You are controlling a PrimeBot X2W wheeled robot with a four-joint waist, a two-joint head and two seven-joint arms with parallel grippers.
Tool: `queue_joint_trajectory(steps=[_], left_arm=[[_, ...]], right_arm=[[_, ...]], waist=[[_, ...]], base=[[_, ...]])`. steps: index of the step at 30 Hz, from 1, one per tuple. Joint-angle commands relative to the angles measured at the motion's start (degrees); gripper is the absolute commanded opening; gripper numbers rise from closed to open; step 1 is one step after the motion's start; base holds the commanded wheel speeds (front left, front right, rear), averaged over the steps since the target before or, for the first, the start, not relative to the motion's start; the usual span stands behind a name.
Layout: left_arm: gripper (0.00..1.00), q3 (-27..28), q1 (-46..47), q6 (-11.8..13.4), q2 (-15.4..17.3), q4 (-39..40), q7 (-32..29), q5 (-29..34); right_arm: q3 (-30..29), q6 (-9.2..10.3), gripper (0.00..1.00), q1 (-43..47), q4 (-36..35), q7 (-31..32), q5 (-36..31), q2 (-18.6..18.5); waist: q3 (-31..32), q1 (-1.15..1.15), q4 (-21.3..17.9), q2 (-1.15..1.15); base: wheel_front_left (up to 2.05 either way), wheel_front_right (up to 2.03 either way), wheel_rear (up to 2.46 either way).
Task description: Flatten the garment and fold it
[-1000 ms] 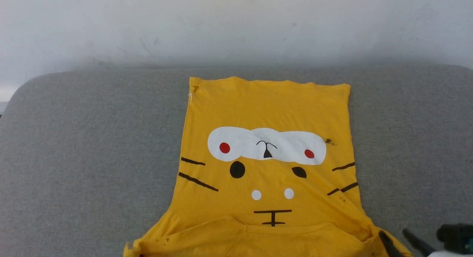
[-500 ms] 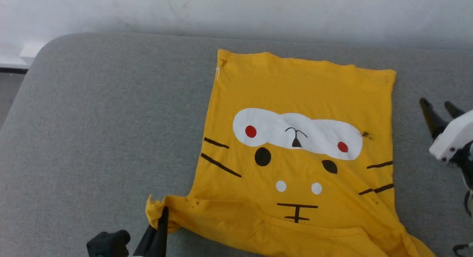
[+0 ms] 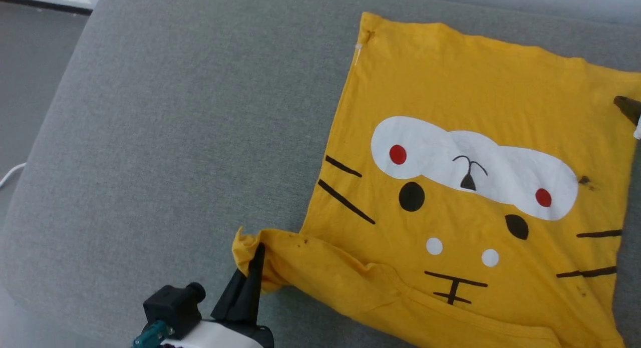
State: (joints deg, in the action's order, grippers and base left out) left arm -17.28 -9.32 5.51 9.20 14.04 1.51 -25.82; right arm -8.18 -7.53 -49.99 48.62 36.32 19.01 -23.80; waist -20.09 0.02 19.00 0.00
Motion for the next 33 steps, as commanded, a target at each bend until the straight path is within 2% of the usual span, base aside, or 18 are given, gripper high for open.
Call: queue_joint_trajectory(steps=[1,5,6,7,8,10,11,16,21,24,28,31,33], left_arm=[[0.00,-0.3,1.1,-0.7,-0.2,-0.4,0.6,-0.7],[0.00,-0.8,1.7,-1.1,-0.4,-1.1,0.9,-0.8],[0.00,-0.8,1.8,-1.2,-0.4,-1.2,1.0,-0.9],[0.00,-0.8,1.8,-1.4,-0.6,-1.3,1.0,-1.4],[0.00,-0.8,1.9,-1.5,-0.6,-1.4,1.0,-1.6],[0.00,-0.9,1.9,-1.6,-0.5,-1.5,1.0,-1.6],[0.00,-0.9,1.9,-1.6,-0.5,-1.7,0.9,-1.7],[0.00,-0.6,1.6,-1.1,0.1,-2.1,0.3,-1.7],[0.00,0.3,0.4,0.4,1.8,-2.1,-0.5,-0.3],[0.00,0.8,-1.0,1.5,2.8,-1.7,-1.3,0.2],[0.00,1.5,-3.1,3.0,4.2,-1.0,-2.5,1.0],[0.00,2.2,-4.7,3.9,5.3,-0.6,-3.5,1.3],[0.00,2.6,-5.8,4.5,5.9,-0.4,-4.1,1.4]], right_arm=[[0.3,0.04,1.00,-1.4,2.1,1.3,-0.7,0.3],[-0.1,0.04,1.00,-2.1,7.6,6.4,-2.1,0.5],[-0.5,0.04,0.91,-2.2,8.7,7.6,-2.3,0.6],[-0.8,0.04,0.43,-2.3,9.7,8.6,-2.5,0.8],[-1.1,0.04,0.20,-2.4,10.7,9.6,-2.8,0.8],[-1.3,0.04,0.20,-2.5,11.4,10.5,-3.0,1.0],[-1.4,0.04,0.00,-2.7,11.8,11.0,-3.2,1.3],[0.8,0.04,0.00,-4.0,9.1,8.6,-4.0,1.6],[7.9,0.04,0.00,-3.4,1.8,5.8,-2.0,-0.5],[12.8,0.04,0.00,-0.7,-4.9,5.1,1.6,-3.3],[17.6,0.04,0.00,6.5,-15.8,6.3,6.9,-9.2],[17.8,0.04,0.00,14.0,-23.2,7.4,10.6,-13.6],[16.0,0.04,0.00,20.2,-27.6,8.2,12.4,-15.1]], waist=[[-4.1,-0.02,3.8,0.00],[-4.2,-0.02,4.0,0.00],[-4.2,-0.02,3.9,0.00],[-4.0,-0.02,3.8,0.00],[-3.9,-0.02,3.7,0.00],[-3.6,-0.02,3.5,0.00],[-3.3,-0.02,3.3,0.00],[-1.1,-0.02,2.0,0.00],[3.0,-0.02,0.0,0.00],[6.0,-0.02,-1.6,0.00],[9.4,-0.02,-4.7,0.00],[11.4,-0.02,-7.5,0.00],[12.6,-0.02,-9.4,0.00]], base=[[0.00,0.00,0.00],[0.00,0.00,0.00],[0.00,0.00,0.00],[0.00,0.00,0.00],[0.00,0.00,0.00],[0.00,0.00,0.00],[0.00,0.00,0.00],[0.00,0.00,0.00],[0.00,0.00,0.00],[0.00,0.00,0.00],[0.00,0.00,0.00],[0.00,0.00,0.00],[0.00,0.00,0.00]])
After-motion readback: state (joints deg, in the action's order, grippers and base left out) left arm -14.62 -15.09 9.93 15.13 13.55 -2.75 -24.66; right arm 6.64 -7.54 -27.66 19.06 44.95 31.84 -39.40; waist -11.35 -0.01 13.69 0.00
